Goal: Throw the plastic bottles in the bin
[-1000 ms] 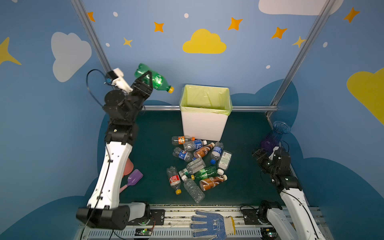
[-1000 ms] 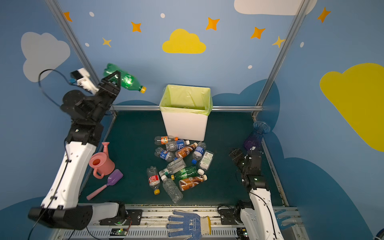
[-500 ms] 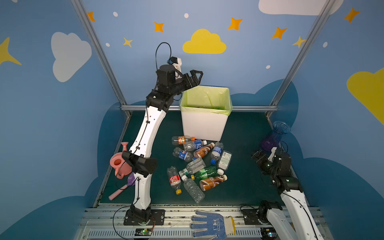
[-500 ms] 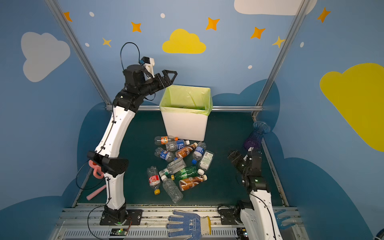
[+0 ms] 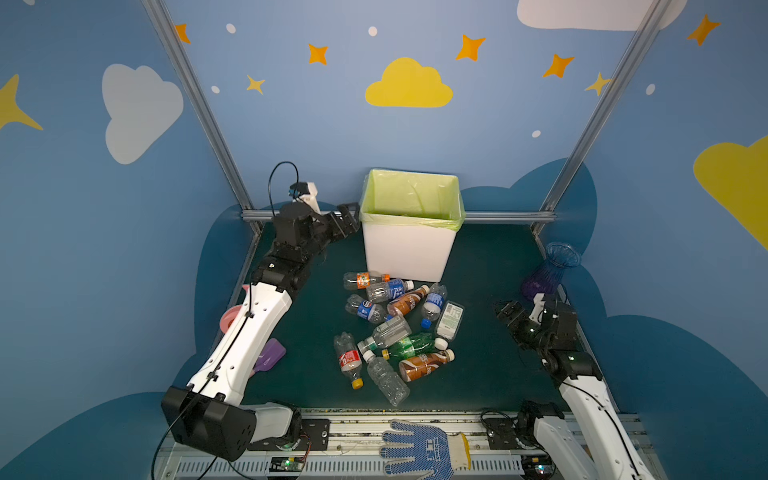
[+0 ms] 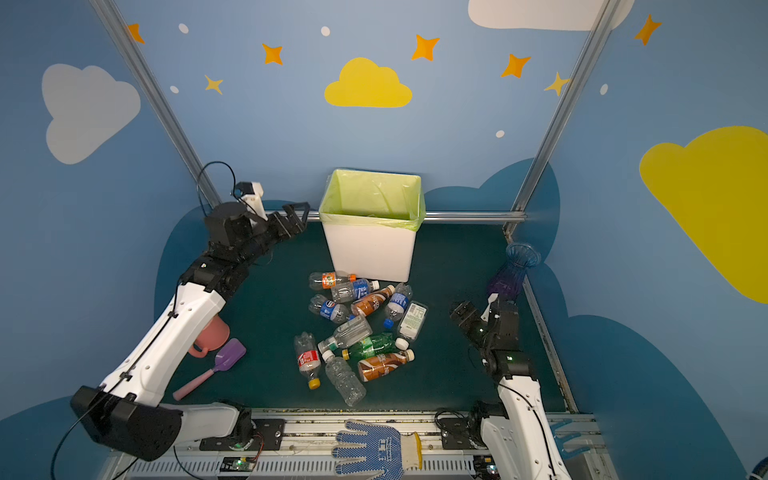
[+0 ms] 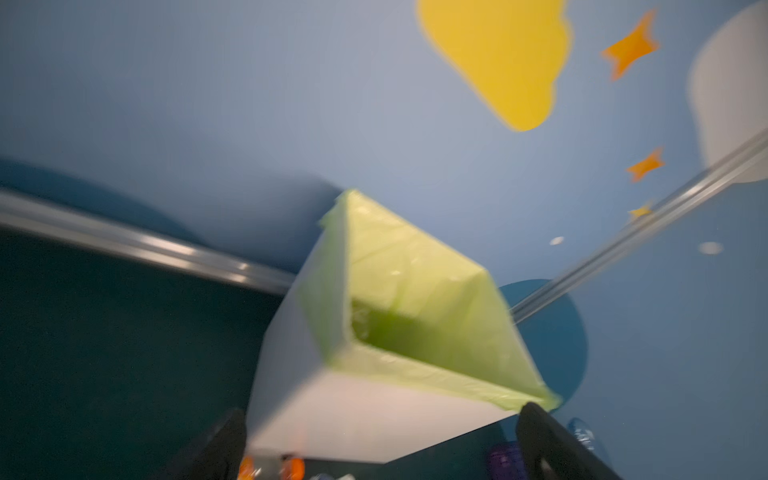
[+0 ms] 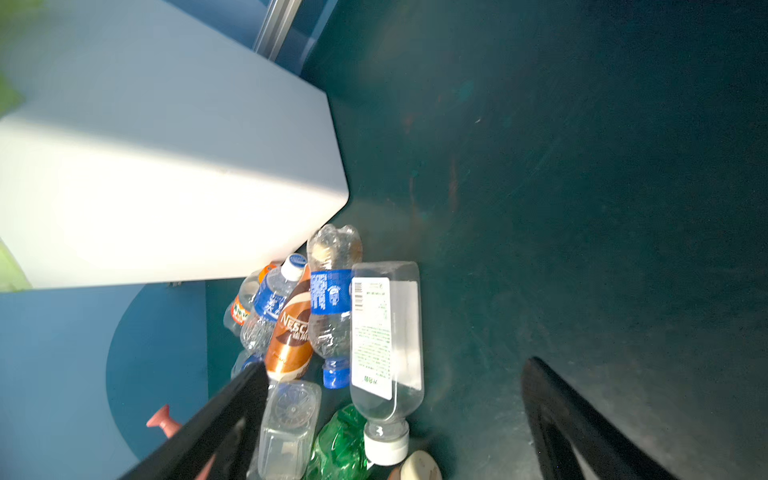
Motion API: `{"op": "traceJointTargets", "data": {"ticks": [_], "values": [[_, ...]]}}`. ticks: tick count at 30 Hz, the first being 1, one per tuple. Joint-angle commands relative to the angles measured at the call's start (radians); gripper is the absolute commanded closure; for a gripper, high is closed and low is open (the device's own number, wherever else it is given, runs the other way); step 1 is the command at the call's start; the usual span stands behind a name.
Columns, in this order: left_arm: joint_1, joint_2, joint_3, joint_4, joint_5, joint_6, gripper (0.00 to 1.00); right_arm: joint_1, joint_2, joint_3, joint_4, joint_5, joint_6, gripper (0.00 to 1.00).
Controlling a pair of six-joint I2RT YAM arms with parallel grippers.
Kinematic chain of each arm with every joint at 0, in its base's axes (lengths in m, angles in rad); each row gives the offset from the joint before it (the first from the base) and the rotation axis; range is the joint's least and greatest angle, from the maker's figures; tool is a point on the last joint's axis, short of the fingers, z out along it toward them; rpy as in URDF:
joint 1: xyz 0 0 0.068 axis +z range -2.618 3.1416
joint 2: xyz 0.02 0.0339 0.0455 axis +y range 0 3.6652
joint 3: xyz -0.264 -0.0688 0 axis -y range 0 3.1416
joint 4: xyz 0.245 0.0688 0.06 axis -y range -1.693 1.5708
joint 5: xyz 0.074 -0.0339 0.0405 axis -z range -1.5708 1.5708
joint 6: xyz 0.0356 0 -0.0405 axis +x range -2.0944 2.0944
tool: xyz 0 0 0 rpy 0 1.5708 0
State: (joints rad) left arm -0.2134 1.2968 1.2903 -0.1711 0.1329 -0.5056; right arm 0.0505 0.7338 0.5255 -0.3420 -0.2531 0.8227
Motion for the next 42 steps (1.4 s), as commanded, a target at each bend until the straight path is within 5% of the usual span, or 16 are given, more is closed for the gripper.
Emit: {"op": "traceJointTargets", "data": {"ticks": [1,7,10,15,25,42], "values": [[0.087,-0.102,-0.161,-0.004,-0.022,-0.054,0.00,0.122,0.046,0.072,0.053,0.052,-0.017,0.07],[0.179,-0.244,-0.436,-0.125,-0.020,-0.091,0.00,0.450,0.256,0.229,0.089,0.240,-0.028,0.07],[0.171,-0.312,-0.540,-0.202,0.064,-0.147,0.00,0.537,0.378,0.308,0.080,0.282,-0.051,0.07],[0.075,-0.504,-0.681,-0.301,0.056,-0.241,0.01,0.539,0.448,0.316,0.111,0.258,-0.033,0.06],[-0.046,-0.666,-0.832,-0.449,0.135,-0.375,0.05,0.480,0.323,0.211,0.081,0.342,-0.011,0.04],[-0.128,-0.389,-0.878,-0.227,0.217,-0.326,0.16,0.440,0.272,0.170,0.067,0.351,0.013,0.05]]}}
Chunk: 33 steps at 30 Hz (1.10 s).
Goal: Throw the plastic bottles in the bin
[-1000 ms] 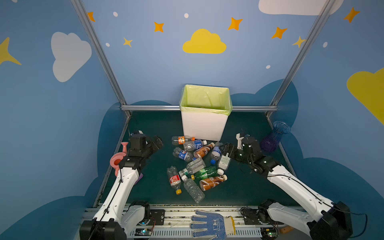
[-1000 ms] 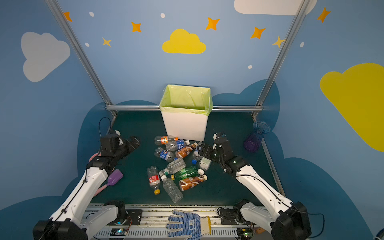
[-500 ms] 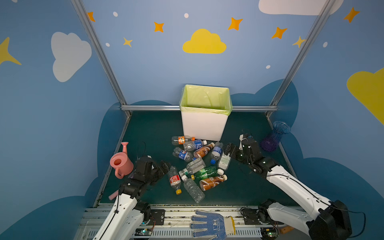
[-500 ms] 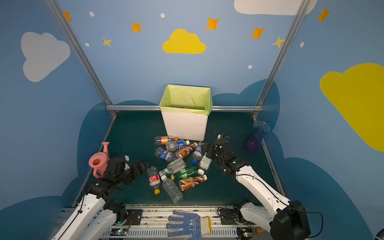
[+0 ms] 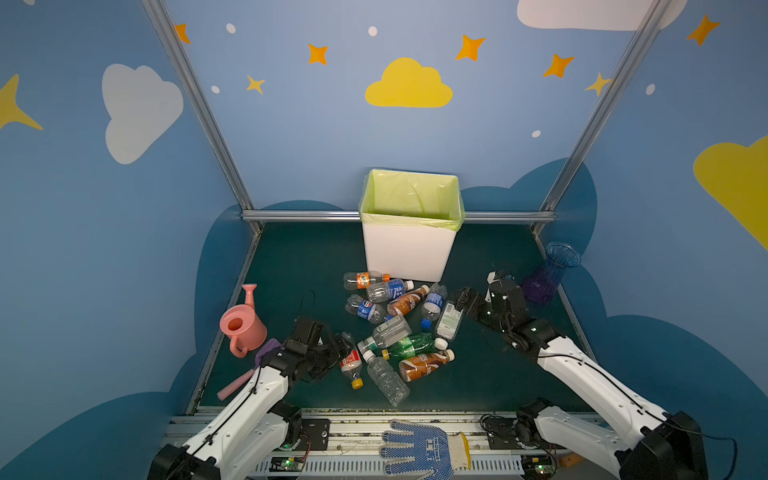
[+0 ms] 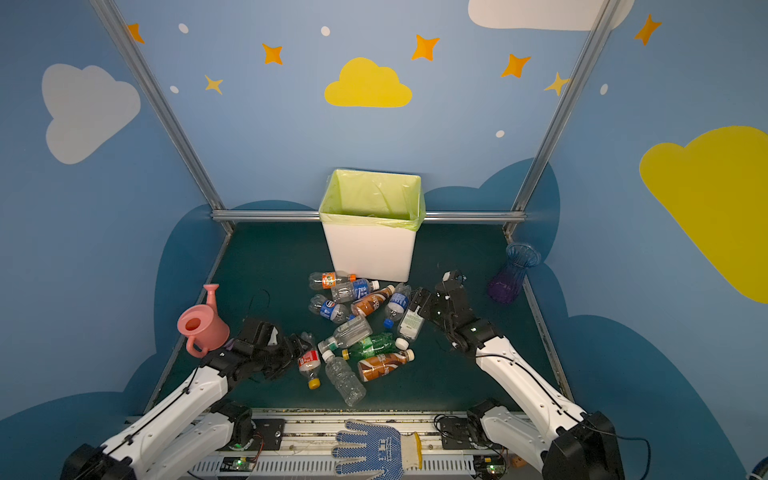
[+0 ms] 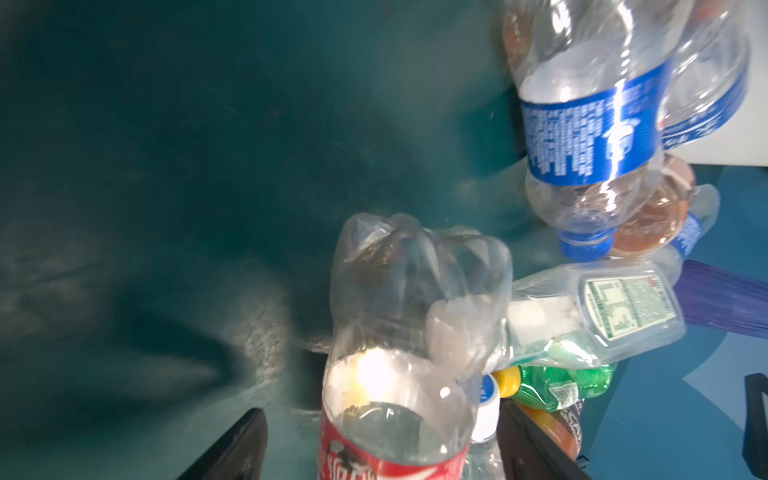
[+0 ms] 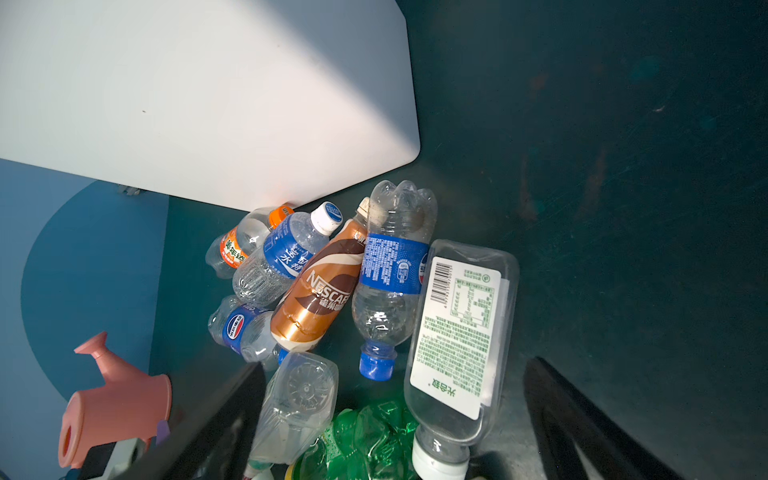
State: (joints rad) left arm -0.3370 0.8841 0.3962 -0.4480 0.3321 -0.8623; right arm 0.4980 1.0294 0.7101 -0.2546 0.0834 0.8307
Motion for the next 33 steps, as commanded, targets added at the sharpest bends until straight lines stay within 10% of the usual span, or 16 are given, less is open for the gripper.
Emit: {"op": "traceJointTargets", "data": {"ticks": [1,24,33], "values": [[-0.005,0.038,0.012,0.063,0.019,0.033,0.16,-0.010,-0.027,-0.019,-0.020,0.015,0.007,0.05],[-0.010,0.171,0.038,0.137,0.024,0.070,0.43,-0.072,-0.107,-0.096,-0.026,0.003,0.030,0.05],[0.110,0.040,0.366,-0.062,-0.093,0.236,0.46,-0.120,-0.134,-0.088,-0.054,0.000,-0.008,0.05]]}}
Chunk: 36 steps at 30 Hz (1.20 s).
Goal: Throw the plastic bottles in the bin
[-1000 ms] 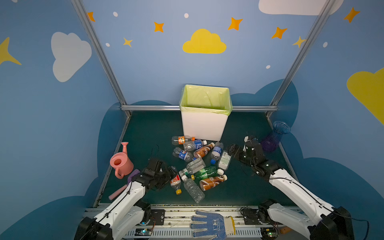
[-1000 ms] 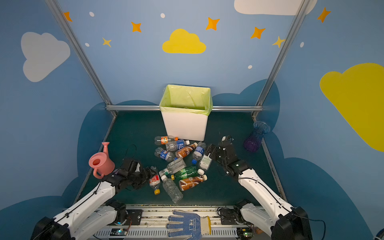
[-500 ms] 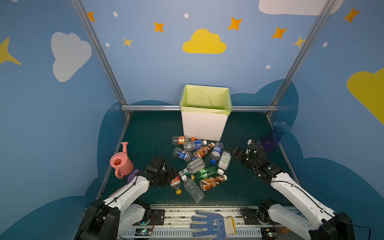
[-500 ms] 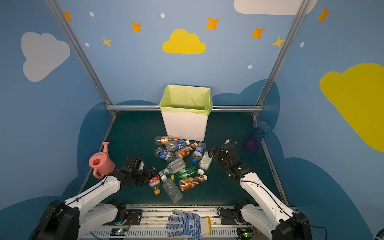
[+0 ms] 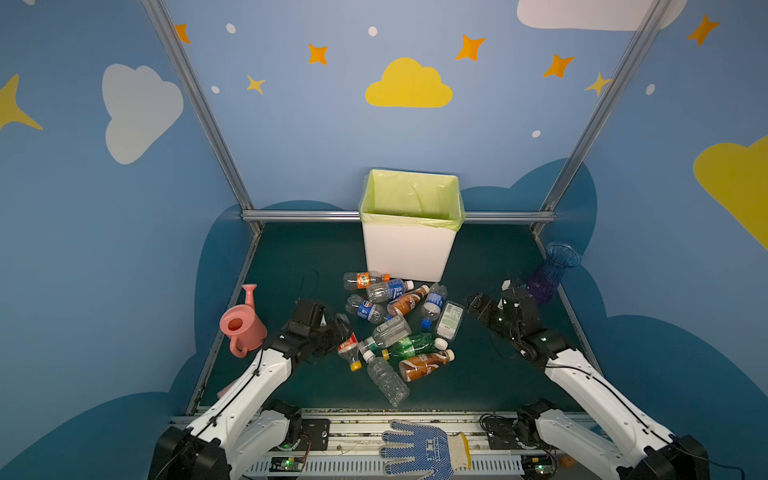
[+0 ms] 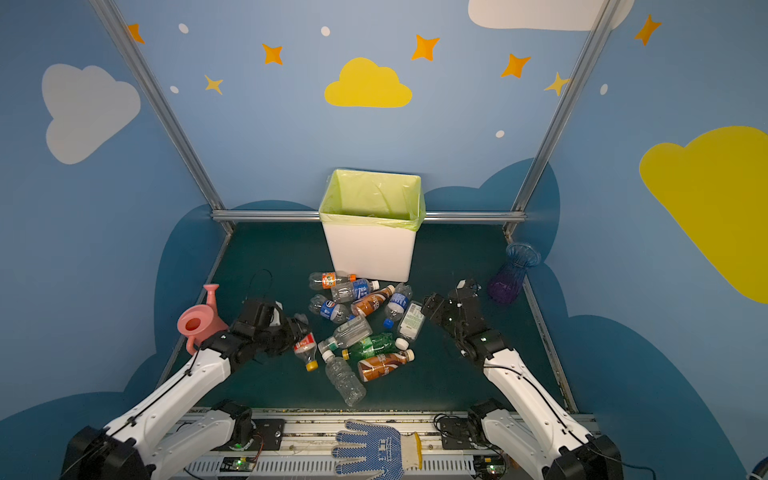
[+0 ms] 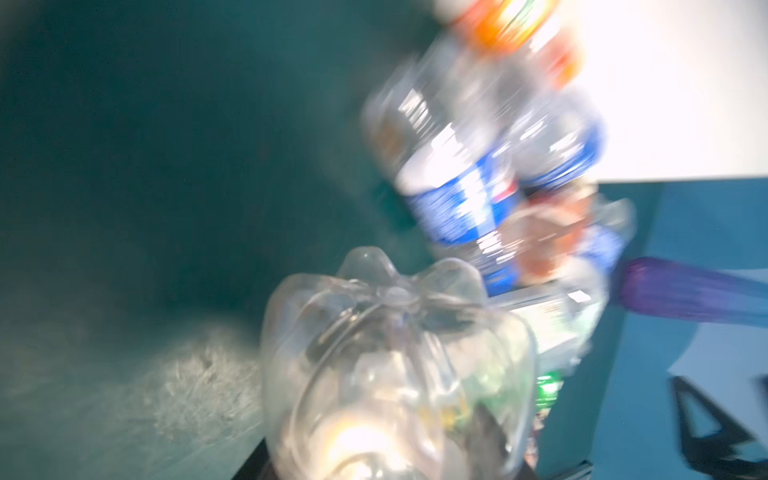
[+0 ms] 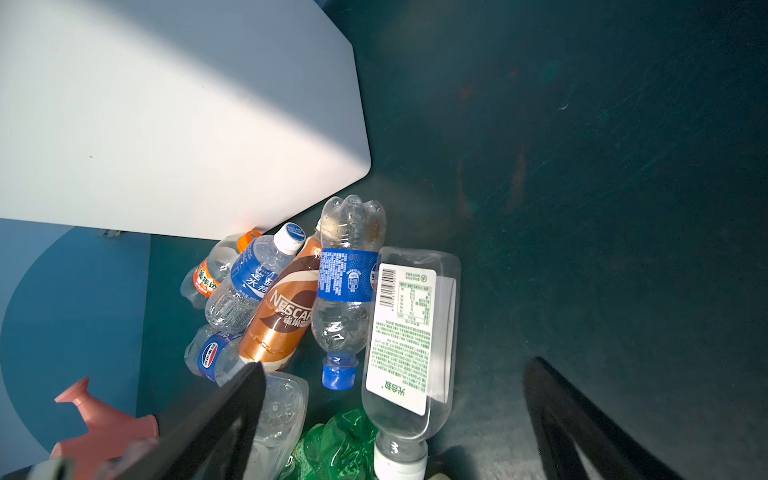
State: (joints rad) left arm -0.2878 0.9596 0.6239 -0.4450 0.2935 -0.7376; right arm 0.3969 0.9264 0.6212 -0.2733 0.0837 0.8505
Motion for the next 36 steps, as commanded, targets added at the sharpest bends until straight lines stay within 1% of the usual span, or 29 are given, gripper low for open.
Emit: {"op": "traceJointTargets", "data": {"ticks": [1,3,4,5,7,9,11,12,14,15,16,17,18,19,20,21,22,23,24,25,26,27,30,33,36], "values": [[0.106,-0.030,0.209,-0.084,-0.047,0.146,0.46,-0.029,-0.039,0.004,-0.044,-0.002,-0.038,0.04],[0.206,0.008,0.414,-0.097,-0.014,0.203,0.46,-0.053,-0.066,0.010,-0.062,-0.004,-0.057,0.04],[0.236,0.029,0.497,-0.084,0.003,0.216,0.46,-0.064,-0.079,0.012,-0.070,-0.005,-0.064,0.04],[0.259,0.062,0.590,-0.065,0.007,0.227,0.46,-0.078,-0.097,0.011,-0.082,-0.005,-0.070,0.04],[0.277,0.135,0.770,-0.021,0.022,0.235,0.46,-0.101,-0.134,0.011,-0.102,-0.007,-0.077,0.04],[0.276,0.229,0.925,0.050,0.048,0.209,0.46,-0.124,-0.179,0.000,-0.124,-0.007,-0.082,0.04],[0.270,0.315,1.014,0.154,0.065,0.145,0.46,-0.139,-0.222,-0.017,-0.138,-0.007,-0.079,0.04],[0.261,0.360,1.043,0.218,0.057,0.107,0.46,-0.147,-0.244,-0.027,-0.146,-0.007,-0.075,0.04],[0.213,0.456,1.092,0.310,0.045,0.059,0.46,-0.159,-0.278,-0.045,-0.154,-0.011,-0.062,0.04],[0.172,0.528,1.139,0.316,0.034,0.058,0.46,-0.165,-0.291,-0.052,-0.154,-0.016,-0.055,0.04],[0.129,0.596,1.199,0.292,0.022,0.083,0.45,-0.166,-0.297,-0.058,-0.153,-0.018,-0.049,0.04],[0.069,0.684,1.299,0.223,0.004,0.126,0.42,-0.165,-0.296,-0.063,-0.145,-0.028,-0.048,0.04],[0.020,0.789,1.432,0.127,-0.012,0.177,0.38,-0.165,-0.280,-0.063,-0.138,-0.043,-0.053,0.04],[-0.016,0.889,1.571,0.022,-0.035,0.200,0.35,-0.164,-0.258,-0.054,-0.140,-0.060,-0.057,0.04],[-0.042,1.007,1.755,-0.090,-0.042,0.204,0.33,-0.164,-0.223,-0.037,-0.157,-0.076,-0.065,0.04],[-0.055,1.119,1.946,-0.187,-0.045,0.190,0.31,-0.165,-0.187,-0.013,-0.176,-0.090,-0.076,0.04],[-0.061,1.208,2.102,-0.251,-0.047,0.172,0.29,-0.165,-0.163,0.010,-0.199,-0.105,-0.091,0.04],[-0.068,1.298,2.313,-0.302,-0.053,0.157,0.25,-0.165,-0.142,0.041,-0.226,-0.118,-0.110,0.04],[-0.073,1.371,2.486,-0.328,-0.067,0.150,0.18,-0.164,-0.135,0.065,-0.248,-0.117,-0.119,0.04],[-0.073,1.375,2.488,-0.287,-0.058,0.148,0.11,-0.165,-0.139,0.078,-0.253,-0.110,-0.122,0.04],[-0.072,1.305,2.383,-0.221,-0.066,0.138,0.04,-0.166,-0.152,0.075,-0.249,-0.093,-0.110,0.04],[-0.075,1.228,2.262,-0.153,-0.074,0.157,0.00,-0.166,-0.168,0.062,-0.232,-0.081,-0.105,0.04],[-0.088,0.999,1.912,-0.011,-0.145,0.241,0.00,-0.165,-0.216,0.005,-0.202,-0.061,-0.088,0.04],[-0.091,0.822,1.635,0.096,-0.174,0.293,0.00,-0.164,-0.212,-0.025,-0.199,-0.071,-0.058,0.04],[-0.091,0.672,1.389,0.200,-0.191,0.324,0.00,-0.155,-0.167,-0.034,-0.178,-0.111,-0.029,0.05]]}}
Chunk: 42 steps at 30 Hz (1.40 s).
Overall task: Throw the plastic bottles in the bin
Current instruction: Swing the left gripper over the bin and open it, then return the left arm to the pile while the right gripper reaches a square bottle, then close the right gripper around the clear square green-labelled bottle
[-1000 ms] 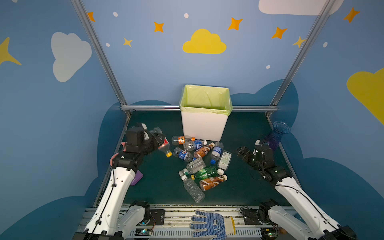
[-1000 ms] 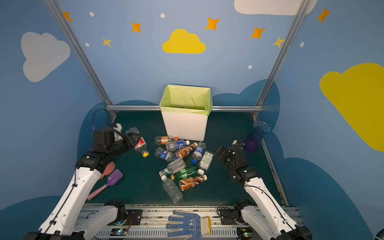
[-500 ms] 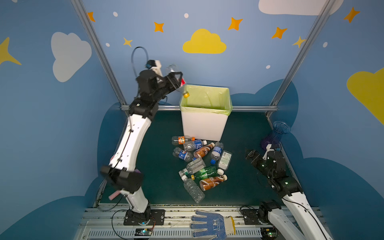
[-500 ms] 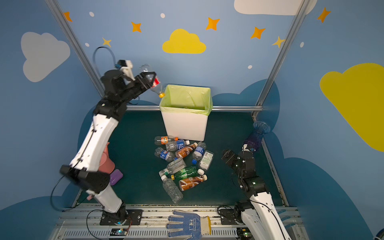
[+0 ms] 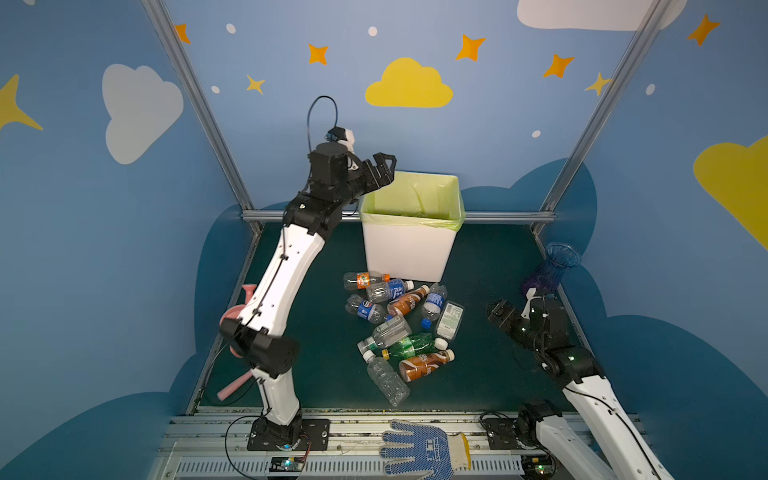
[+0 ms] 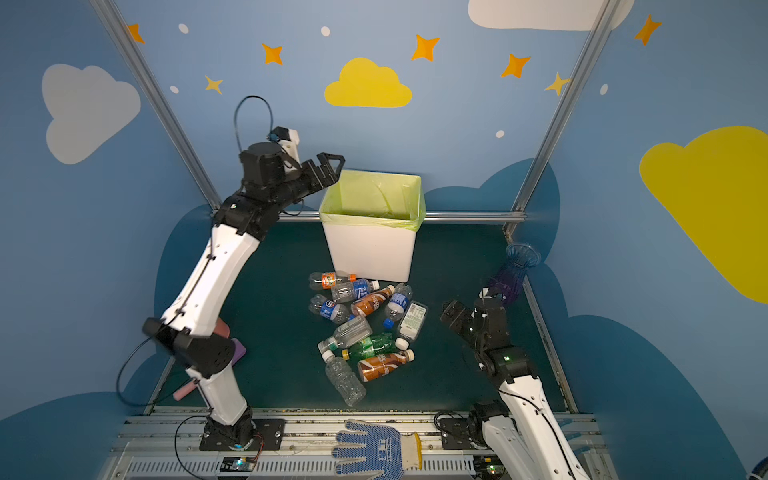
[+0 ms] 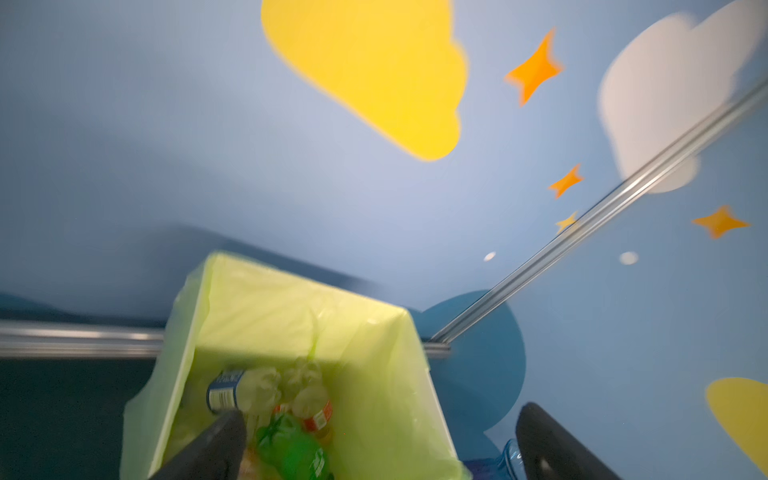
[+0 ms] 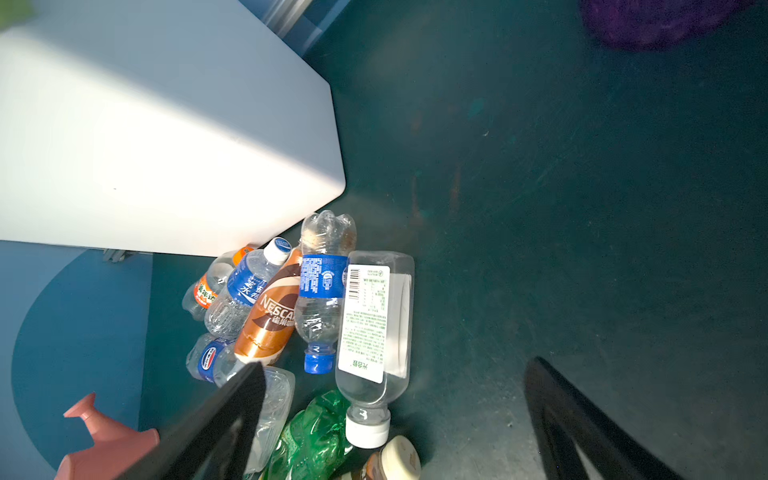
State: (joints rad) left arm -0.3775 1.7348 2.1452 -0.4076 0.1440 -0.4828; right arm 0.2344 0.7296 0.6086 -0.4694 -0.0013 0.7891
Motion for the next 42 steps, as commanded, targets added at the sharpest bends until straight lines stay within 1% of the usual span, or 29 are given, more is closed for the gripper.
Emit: {"op": "traceJointTargets", "data": {"ticks": [1,3,8,11,15,20,23,27,30,35,39,41,42], "values": [[-0.001,-0.153,-0.203,0.174,-0.052,0.075,0.00,0.018,0.056,-0.018,0.025,-0.029,0.038,0.05],[0.000,-0.229,-0.334,0.186,-0.062,0.082,0.00,0.053,0.104,-0.002,0.031,-0.003,0.045,0.04],[0.004,-0.426,-0.723,0.209,-0.139,0.069,0.00,0.173,0.286,0.106,0.003,0.092,0.054,0.04],[0.021,-0.522,-0.912,0.193,-0.169,0.056,0.00,0.217,0.404,0.167,-0.028,0.110,0.063,0.03],[0.085,-0.626,-1.112,0.146,-0.181,0.015,0.00,0.260,0.537,0.246,-0.065,0.130,0.060,0.03],[0.195,-0.745,-1.315,0.115,-0.137,-0.033,0.00,0.304,0.662,0.327,-0.110,0.163,0.052,0.02],[0.238,-0.800,-1.394,0.110,-0.123,-0.042,0.00,0.319,0.712,0.355,-0.129,0.172,0.052,0.02],[0.274,-0.831,-1.437,0.094,-0.111,-0.052,0.00,0.340,0.771,0.394,-0.141,0.174,0.047,0.02],[0.285,-0.840,-1.455,0.087,-0.110,-0.072,0.00,0.346,0.817,0.415,-0.153,0.183,0.045,0.02],[0.290,-0.847,-1.474,0.083,-0.110,-0.065,0.00,0.346,0.889,0.451,-0.153,0.179,0.036,0.05],[0.293,-0.845,-1.475,0.083,-0.107,-0.068,0.00,0.349,0.938,0.485,-0.190,0.190,0.031,0.09],[0.298,-0.843,-1.475,0.082,-0.109,-0.070,0.00,0.347,0.950,0.491,-0.209,0.218,0.026,0.15],[0.300,-0.842,-1.474,0.083,-0.109,-0.071,0.00,0.345,0.953,0.491,-0.214,0.230,0.027,0.17]]}}
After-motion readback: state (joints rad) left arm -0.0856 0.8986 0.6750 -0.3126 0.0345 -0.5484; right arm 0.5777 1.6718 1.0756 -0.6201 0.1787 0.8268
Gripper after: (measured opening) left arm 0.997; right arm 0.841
